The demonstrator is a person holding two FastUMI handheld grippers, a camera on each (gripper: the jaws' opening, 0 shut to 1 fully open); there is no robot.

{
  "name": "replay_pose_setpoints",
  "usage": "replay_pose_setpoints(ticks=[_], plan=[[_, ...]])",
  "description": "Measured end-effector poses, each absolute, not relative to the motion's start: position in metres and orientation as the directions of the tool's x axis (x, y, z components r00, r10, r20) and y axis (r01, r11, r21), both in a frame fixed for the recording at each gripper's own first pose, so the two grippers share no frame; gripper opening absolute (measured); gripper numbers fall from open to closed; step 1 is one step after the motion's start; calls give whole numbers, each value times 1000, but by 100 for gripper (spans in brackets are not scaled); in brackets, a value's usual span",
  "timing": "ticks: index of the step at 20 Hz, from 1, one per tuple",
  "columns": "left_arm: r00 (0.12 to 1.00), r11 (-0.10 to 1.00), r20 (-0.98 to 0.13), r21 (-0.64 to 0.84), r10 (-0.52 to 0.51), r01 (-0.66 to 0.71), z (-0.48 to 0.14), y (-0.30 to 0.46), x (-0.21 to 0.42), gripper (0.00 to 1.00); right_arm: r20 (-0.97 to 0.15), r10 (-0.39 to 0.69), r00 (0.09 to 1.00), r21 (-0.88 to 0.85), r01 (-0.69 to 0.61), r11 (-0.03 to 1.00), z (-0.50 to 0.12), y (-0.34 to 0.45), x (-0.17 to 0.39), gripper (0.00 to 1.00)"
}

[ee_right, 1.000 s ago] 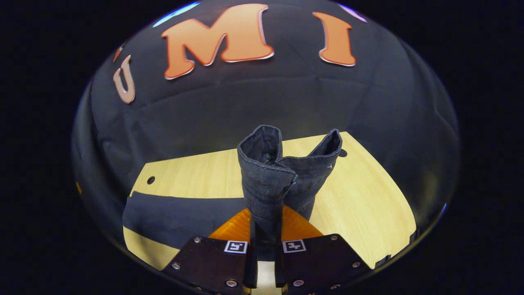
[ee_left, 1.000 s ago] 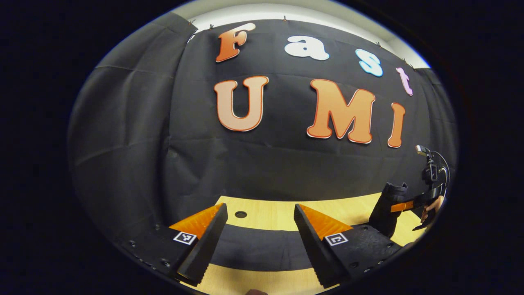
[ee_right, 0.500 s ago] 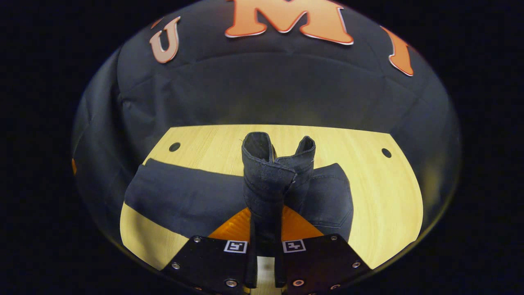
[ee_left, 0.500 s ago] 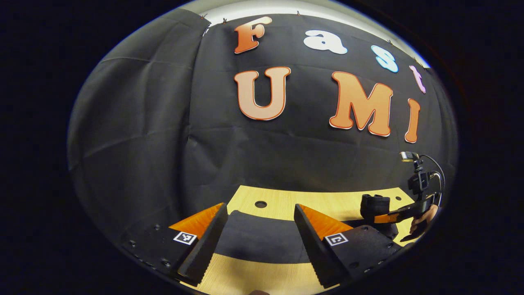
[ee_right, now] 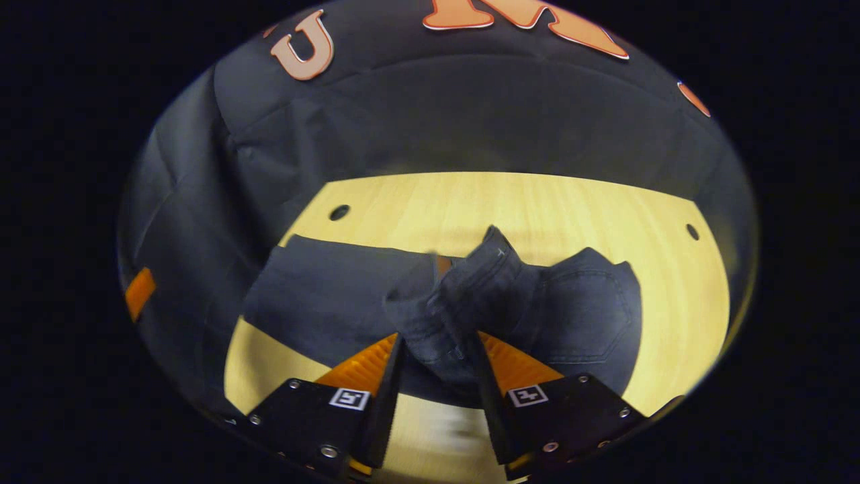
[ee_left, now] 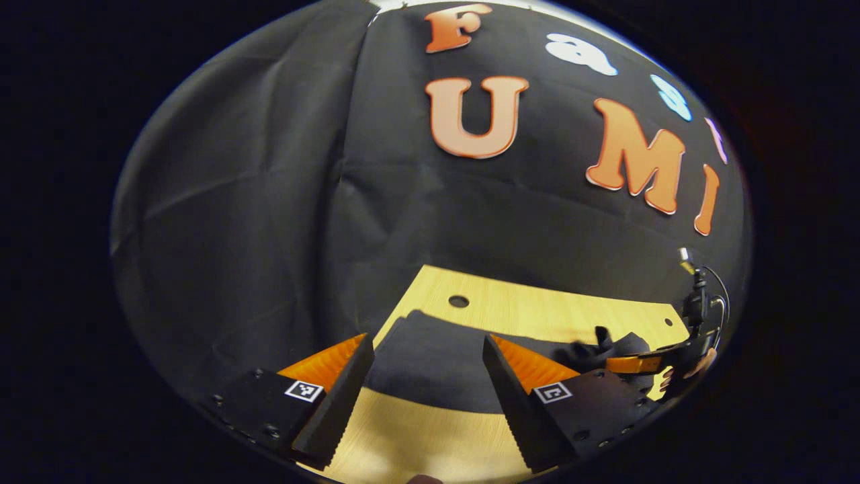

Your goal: Grasp the waist and the cuffs of the jeans and fold them to make the two legs overlap; first hold the waist and fold one-third of the jeans toward the cuffs, then hold the cuffs and fold the remaining one-third in the same direction to finish folding.

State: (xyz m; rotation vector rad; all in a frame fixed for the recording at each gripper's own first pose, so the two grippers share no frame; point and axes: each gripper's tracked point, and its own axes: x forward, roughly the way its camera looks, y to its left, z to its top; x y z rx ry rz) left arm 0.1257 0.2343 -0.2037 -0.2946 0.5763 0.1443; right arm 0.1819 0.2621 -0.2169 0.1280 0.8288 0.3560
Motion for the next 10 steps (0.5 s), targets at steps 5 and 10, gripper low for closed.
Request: replay_pose_setpoints(ticks=[5, 10], plan=[[699, 907, -716, -294, -1, -300, -263, 243, 139, 98, -642, 304, 704, 214, -216, 953, -180, 238, 186, 83], [490, 876, -870, -271, -46, -400, -337, 258, 157, 98, -587, 227, 777, 191, -140, 972, -145, 195, 164, 88]])
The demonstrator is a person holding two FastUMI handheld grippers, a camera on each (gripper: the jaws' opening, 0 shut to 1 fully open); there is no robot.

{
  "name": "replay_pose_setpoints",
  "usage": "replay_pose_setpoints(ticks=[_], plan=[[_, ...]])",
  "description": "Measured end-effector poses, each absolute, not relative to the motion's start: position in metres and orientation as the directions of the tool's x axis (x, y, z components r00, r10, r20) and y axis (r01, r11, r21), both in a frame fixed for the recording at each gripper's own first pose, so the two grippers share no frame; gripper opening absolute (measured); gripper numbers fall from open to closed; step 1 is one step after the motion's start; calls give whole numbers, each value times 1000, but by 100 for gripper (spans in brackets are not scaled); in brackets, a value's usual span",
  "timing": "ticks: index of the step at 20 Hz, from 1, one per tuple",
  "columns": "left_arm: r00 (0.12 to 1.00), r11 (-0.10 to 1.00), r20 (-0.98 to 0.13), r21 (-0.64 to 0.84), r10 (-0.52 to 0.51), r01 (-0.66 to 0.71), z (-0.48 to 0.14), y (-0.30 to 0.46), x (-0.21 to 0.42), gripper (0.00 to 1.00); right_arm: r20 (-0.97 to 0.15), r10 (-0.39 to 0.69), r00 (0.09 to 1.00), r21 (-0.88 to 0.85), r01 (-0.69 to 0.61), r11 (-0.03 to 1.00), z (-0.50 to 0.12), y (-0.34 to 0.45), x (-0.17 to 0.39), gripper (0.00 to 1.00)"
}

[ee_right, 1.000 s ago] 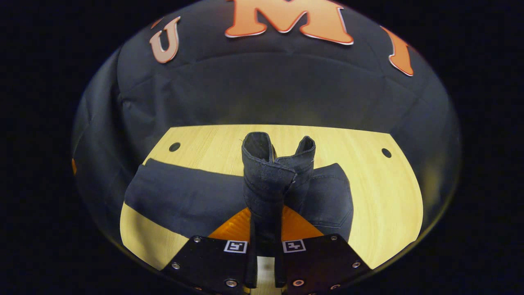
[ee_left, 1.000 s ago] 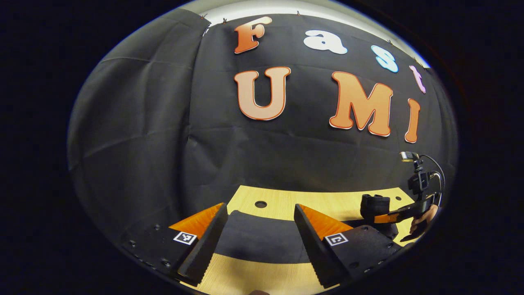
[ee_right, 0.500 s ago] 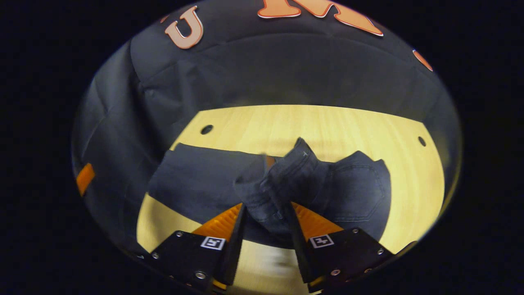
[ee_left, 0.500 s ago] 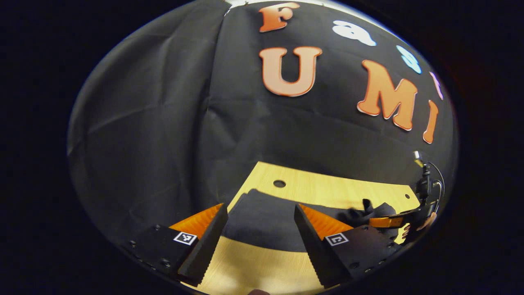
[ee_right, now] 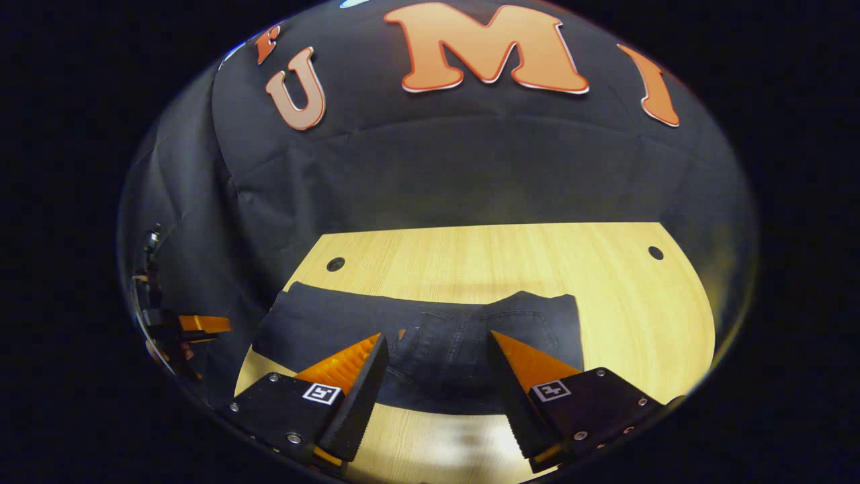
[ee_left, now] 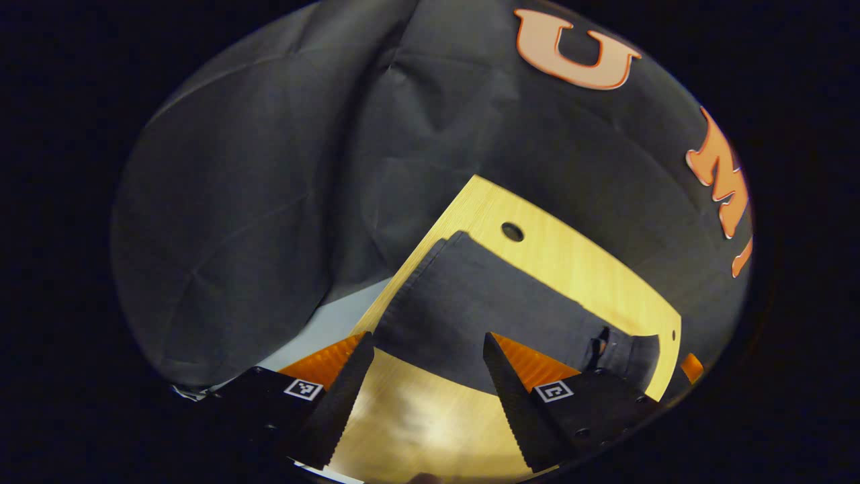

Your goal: Grasp the waist and the cuffs of the jeans and fold them to make the two legs overlap; first hold the waist and fold one-third of the jeans toward the cuffs, then hold the cuffs and fold the remaining one-third in the same direction to finish folding.

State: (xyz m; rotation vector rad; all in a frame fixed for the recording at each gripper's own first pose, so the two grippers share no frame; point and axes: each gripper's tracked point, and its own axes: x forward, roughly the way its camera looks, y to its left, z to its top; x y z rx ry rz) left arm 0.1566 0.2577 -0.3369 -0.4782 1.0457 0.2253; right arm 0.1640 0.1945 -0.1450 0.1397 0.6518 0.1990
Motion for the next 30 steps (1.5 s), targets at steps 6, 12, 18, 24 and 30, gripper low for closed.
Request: replay_pose_setpoints(ticks=[6, 12, 18, 24, 30], plan=[[304, 864, -945, -250, -120, -436, -385, 261, 175, 98, -569, 79, 819, 147, 7, 989, -132, 140, 130, 88], [180, 858, -977, -191, -117, -476, -429, 258, 174, 99, -538, -15, 843, 133, 103, 986, -117, 104, 108, 88], [224, 911, -975, -100, -9, -400, -436, 255, 186, 98, -540, -11, 842, 143, 105, 984, -119, 96, 107, 88], [409, 924, -905, -251, -118, -288, -419, 216, 211, 11, -545, 41, 837, 150, 49, 987, -121, 78, 104, 89], [564, 911, -818, -309, -108, -274, -349, 224, 221, 6, -526, 30, 850, 155, 61, 986, -113, 44, 112, 88]])
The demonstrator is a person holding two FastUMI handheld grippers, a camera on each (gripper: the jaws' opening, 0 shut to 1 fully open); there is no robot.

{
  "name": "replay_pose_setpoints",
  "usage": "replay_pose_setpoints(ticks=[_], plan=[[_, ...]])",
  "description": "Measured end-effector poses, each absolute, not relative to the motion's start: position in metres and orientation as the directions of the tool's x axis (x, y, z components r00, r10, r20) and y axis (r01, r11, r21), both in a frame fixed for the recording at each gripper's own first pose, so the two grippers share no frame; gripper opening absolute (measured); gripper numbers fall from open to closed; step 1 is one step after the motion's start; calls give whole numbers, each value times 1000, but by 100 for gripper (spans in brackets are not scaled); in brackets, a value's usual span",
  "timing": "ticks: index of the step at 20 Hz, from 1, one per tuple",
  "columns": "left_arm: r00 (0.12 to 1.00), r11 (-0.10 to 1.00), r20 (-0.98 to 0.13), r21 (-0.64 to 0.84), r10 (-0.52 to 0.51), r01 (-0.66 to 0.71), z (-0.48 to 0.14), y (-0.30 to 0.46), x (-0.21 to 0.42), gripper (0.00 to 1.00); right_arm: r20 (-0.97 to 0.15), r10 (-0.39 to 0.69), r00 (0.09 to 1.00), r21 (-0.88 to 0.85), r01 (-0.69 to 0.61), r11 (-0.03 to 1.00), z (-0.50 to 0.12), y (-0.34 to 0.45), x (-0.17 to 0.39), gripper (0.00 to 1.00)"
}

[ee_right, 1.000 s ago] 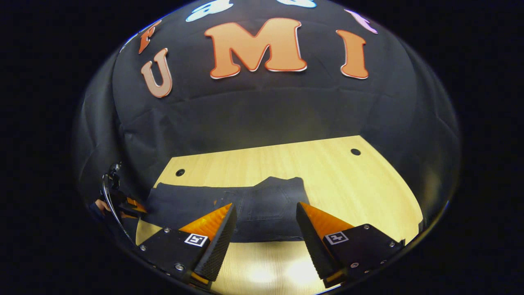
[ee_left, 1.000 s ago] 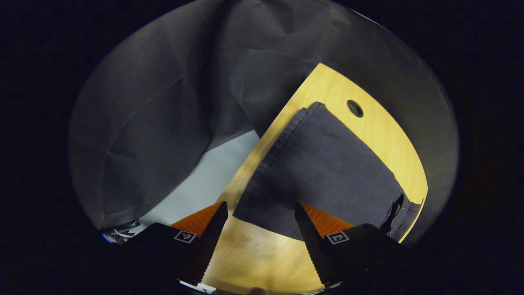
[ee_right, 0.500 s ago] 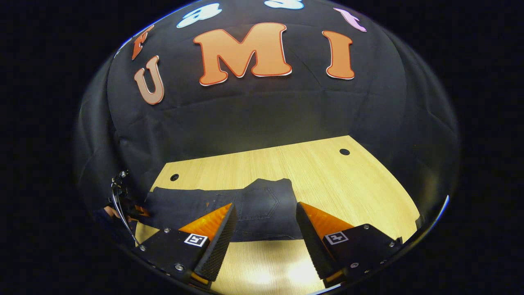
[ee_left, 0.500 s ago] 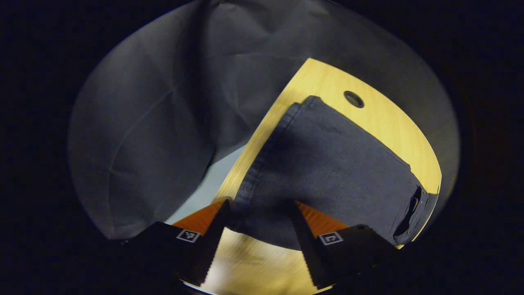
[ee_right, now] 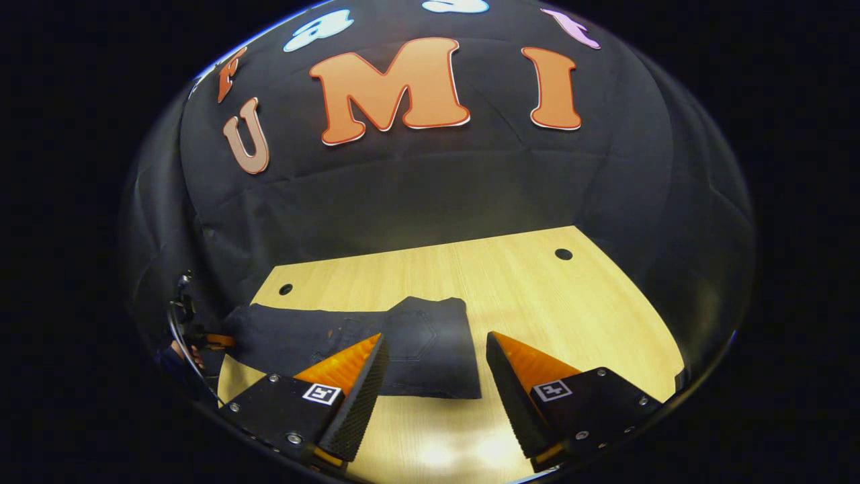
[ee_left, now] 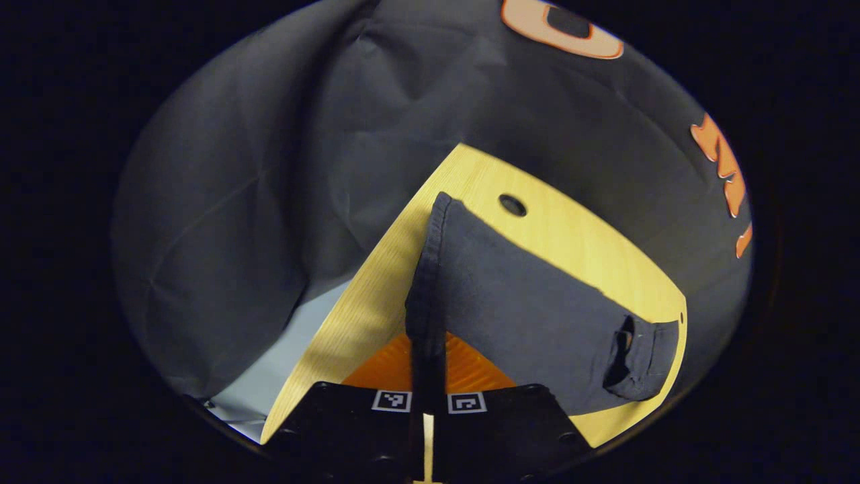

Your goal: Grasp the waist and the cuffs of the jeans and fold them to make the two legs overlap; first hold the waist and fold one-third of the jeans toward the cuffs, then hold the cuffs and fold the remaining one-third in the same direction to finish folding.

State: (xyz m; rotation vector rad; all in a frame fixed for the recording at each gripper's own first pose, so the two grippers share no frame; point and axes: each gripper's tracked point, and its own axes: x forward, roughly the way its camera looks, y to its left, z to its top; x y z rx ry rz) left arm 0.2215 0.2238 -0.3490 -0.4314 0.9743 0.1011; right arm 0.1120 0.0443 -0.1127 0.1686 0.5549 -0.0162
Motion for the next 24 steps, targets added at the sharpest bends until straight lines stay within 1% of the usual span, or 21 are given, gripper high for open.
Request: replay_pose_setpoints(ticks=[3, 8, 10, 11, 12, 18, 24], plan=[[640, 936, -764, -279, -79, -217, -301, 215, 217, 5, -515, 44, 856, 167, 50, 985, -111, 43, 118, 89], [688, 952, -720, -266, -93, -150, -260, 193, 216, 5, -493, 81, 866, 173, 6, 985, -107, 47, 124, 89], [708, 953, -698, -273, -103, -131, -238, 175, 219, 5, -436, 94, 895, 145, -33, 989, -94, 47, 130, 90], [722, 954, -684, -276, -106, -121, -225, 165, 223, 5, -414, 101, 904, 129, -52, 990, -89, 48, 132, 94], [733, 955, -670, -278, -117, -102, -213, 155, 224, 5, -405, 106, 908, 112, -66, 992, -86, 48, 131, 97], [787, 953, -584, -301, -198, 16, -141, 85, 231, 5, -391, 124, 912, 59, -110, 992, -85, 37, 133, 98], [788, 948, -552, -293, -273, 123, -101, 0, 232, 5, -399, 122, 909, 51, -111, 993, -88, 18, 135, 98]])
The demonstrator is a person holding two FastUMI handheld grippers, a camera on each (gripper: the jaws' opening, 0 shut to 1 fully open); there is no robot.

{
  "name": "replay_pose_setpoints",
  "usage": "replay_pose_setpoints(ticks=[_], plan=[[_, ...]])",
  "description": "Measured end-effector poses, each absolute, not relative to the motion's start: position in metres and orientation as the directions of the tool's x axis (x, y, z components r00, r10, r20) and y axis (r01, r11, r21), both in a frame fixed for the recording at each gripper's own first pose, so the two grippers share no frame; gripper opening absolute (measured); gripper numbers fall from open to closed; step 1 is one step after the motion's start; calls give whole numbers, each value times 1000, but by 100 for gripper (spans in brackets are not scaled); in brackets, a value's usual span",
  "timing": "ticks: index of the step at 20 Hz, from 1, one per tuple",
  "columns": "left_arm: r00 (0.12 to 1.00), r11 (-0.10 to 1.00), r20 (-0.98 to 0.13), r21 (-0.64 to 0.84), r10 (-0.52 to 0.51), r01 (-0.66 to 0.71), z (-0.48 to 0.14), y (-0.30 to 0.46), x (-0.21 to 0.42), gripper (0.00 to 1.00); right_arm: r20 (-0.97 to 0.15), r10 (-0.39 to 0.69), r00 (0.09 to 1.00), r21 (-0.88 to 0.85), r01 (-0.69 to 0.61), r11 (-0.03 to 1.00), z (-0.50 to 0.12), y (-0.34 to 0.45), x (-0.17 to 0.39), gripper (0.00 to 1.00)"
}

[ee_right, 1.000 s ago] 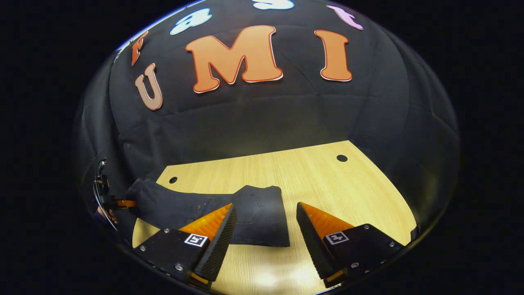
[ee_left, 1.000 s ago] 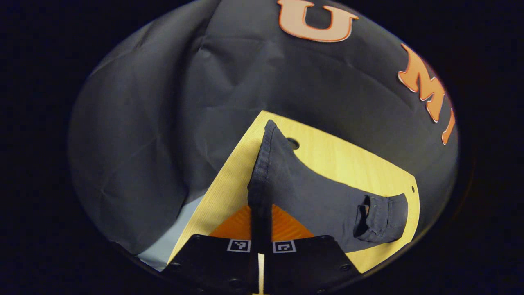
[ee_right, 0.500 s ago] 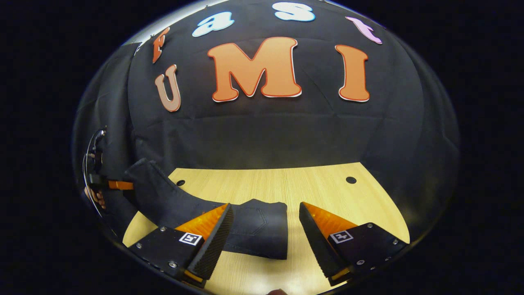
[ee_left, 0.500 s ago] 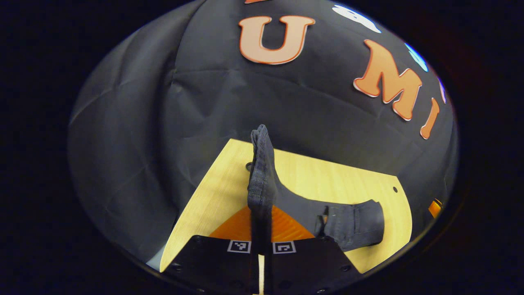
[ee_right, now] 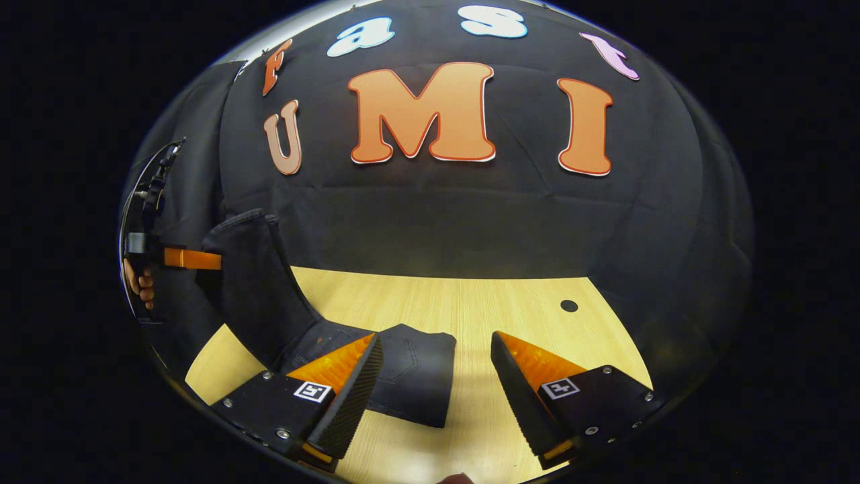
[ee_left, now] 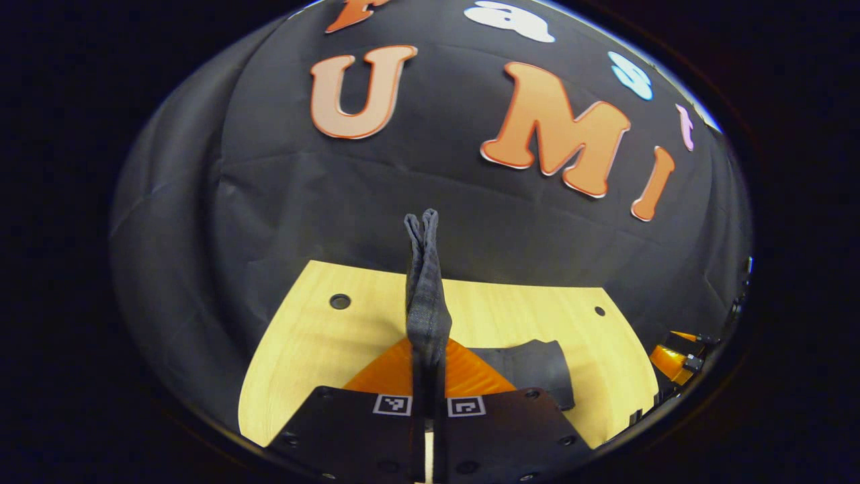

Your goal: Grasp the waist and the cuffs of the jeans and fold them to make the two legs overlap; first hold the waist and fold one-third of the jeans toward the cuffs, then hold the cuffs and fold the remaining one-third in the same direction to finish folding.

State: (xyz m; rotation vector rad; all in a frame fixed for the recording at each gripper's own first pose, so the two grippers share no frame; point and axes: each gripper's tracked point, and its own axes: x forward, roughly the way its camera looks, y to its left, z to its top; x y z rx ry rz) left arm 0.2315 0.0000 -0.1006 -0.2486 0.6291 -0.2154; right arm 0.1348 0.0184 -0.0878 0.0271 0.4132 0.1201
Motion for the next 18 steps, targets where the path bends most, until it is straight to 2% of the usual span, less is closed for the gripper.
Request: replay_pose_setpoints(ticks=[10, 18], plan=[[715, 913, -568, -273, -408, 303, -97, -153, 231, 5, -399, 115, 910, 69, -96, 993, -95, -33, 134, 98], [633, 910, -661, -212, -402, 357, -141, -236, 221, 5, -412, 76, 908, 61, -56, 997, -103, -92, 129, 98]])
